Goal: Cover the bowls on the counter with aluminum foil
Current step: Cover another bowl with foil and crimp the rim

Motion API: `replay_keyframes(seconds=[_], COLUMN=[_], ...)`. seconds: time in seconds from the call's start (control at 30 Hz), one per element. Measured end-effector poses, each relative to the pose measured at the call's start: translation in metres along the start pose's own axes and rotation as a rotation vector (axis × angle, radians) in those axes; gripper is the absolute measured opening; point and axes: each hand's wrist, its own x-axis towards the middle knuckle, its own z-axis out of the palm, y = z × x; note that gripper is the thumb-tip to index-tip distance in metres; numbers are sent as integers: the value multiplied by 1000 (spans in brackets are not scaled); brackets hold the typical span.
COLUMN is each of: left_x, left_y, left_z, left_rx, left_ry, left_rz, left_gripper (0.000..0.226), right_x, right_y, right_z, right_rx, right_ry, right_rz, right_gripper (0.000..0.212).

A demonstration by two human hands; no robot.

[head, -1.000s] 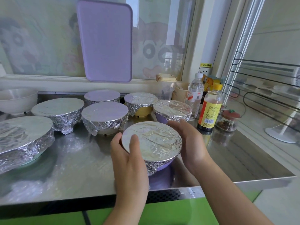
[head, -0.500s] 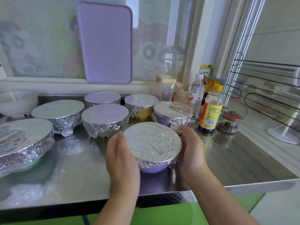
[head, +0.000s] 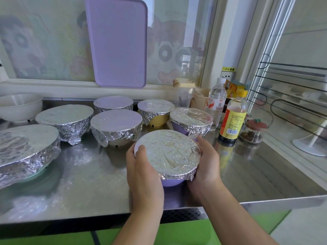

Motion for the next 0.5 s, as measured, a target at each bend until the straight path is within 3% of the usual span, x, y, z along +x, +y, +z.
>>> replay_keyframes(seconds=[0.13,0.23,0.5], left_x=[1,4,15], left_y=[-2,-3,-1], left_z=[3,4,9], left_rx=[0,-67,-8], left_ry=[28,69,12], left_rz=[64,5,-7], left_gripper=[37,26,30], right_x=[-5,-6,-2], right_y=[2,3,0], right_z=[8,12,18], right_rx=[1,10,37], right_ry=[64,96,101], right_rz=[-39,-60,-118], right_gripper=[48,43,41])
